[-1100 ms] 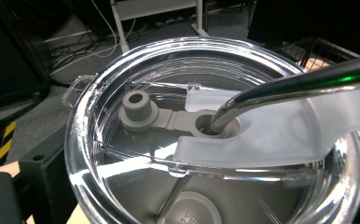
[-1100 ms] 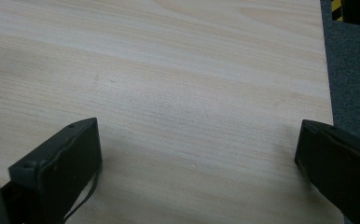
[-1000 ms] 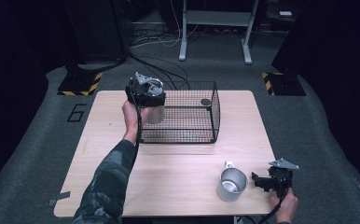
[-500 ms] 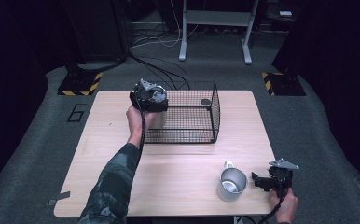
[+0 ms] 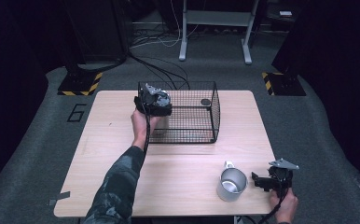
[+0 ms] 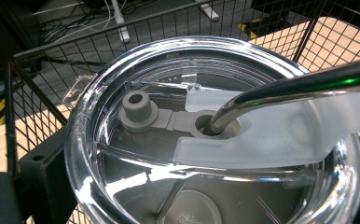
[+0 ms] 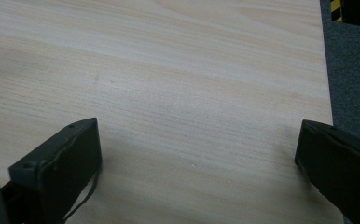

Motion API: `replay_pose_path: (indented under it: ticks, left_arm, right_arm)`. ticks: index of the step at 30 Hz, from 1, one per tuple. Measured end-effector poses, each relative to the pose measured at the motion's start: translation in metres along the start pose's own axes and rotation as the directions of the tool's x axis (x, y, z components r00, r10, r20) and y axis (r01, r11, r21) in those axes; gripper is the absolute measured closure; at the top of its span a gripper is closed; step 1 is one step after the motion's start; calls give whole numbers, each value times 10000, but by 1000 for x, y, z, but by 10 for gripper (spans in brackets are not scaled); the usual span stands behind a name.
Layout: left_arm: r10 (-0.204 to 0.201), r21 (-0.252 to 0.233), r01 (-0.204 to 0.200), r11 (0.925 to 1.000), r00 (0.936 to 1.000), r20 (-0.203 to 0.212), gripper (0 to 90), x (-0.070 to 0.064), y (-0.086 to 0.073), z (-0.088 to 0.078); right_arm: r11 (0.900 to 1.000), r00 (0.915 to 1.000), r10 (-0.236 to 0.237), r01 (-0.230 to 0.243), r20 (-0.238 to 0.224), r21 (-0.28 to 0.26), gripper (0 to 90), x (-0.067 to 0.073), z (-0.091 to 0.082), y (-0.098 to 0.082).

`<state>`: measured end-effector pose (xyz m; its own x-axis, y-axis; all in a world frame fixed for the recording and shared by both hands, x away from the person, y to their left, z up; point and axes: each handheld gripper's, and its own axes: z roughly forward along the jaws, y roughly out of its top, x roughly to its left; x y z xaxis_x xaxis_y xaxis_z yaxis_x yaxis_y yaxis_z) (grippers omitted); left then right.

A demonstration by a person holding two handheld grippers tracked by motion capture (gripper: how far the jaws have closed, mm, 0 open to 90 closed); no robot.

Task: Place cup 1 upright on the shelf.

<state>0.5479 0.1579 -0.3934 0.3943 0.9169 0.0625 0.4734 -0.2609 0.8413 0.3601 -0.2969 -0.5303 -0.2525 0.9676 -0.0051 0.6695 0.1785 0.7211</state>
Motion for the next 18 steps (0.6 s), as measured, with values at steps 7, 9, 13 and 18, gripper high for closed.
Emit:
replay_pose_path:
  ticks: [7, 9, 13, 18]
  left_arm:
    - [-78, 161, 77, 9998, 9999, 63, 36, -1, -5, 4]
    - [-72, 210, 70, 9998, 9999, 97, 36, -2, -6, 6]
    - [65, 228, -73, 9997, 9995, 318, 36, -2, -7, 8]
    - [66, 275, -77, 9996, 9993, 376, 35, 0, -9, 7]
  right_arm:
    - [10000, 10000, -36, 36, 4, -15, 0, 0, 0, 0]
    - [10000, 10000, -39, 39, 4, -19, 0, 0, 0, 0]
    - [10000, 10000, -22, 22, -9, -1, 0, 0, 0, 0]
    - [10000, 10000, -16, 16, -20, 6, 0, 0, 0, 0]
